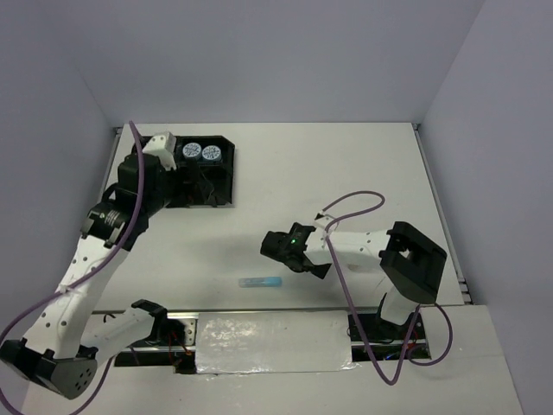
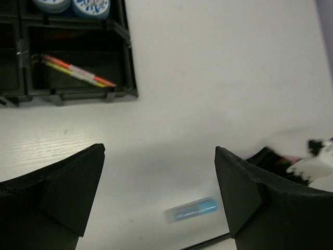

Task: Sort the stationery into containers
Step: Pick up the pen from the center of the board.

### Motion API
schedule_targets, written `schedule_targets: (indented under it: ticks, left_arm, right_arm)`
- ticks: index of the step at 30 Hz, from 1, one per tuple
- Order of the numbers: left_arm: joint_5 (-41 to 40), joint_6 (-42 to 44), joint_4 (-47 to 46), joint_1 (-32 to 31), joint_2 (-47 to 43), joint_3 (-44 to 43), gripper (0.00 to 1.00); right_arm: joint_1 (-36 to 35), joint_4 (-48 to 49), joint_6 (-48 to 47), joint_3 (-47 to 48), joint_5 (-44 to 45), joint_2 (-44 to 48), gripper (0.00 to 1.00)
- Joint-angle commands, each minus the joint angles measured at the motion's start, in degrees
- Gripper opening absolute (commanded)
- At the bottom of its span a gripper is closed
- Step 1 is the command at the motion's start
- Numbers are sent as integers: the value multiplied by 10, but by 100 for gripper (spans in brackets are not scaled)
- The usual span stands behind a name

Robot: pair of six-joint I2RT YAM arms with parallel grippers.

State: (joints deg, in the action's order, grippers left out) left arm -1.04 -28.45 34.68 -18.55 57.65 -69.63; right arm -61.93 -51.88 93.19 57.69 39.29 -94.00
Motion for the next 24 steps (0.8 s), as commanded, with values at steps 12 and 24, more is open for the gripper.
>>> schedule_targets:
  ticks: [12, 24]
  left_arm:
    - [24, 77, -31, 3, -56, 142, 99]
    - [13, 78, -26, 3, -73, 150, 99]
  right_arm:
    - [40, 106, 10, -43, -42, -60, 96]
    - [21, 195, -25, -67, -94, -89, 11]
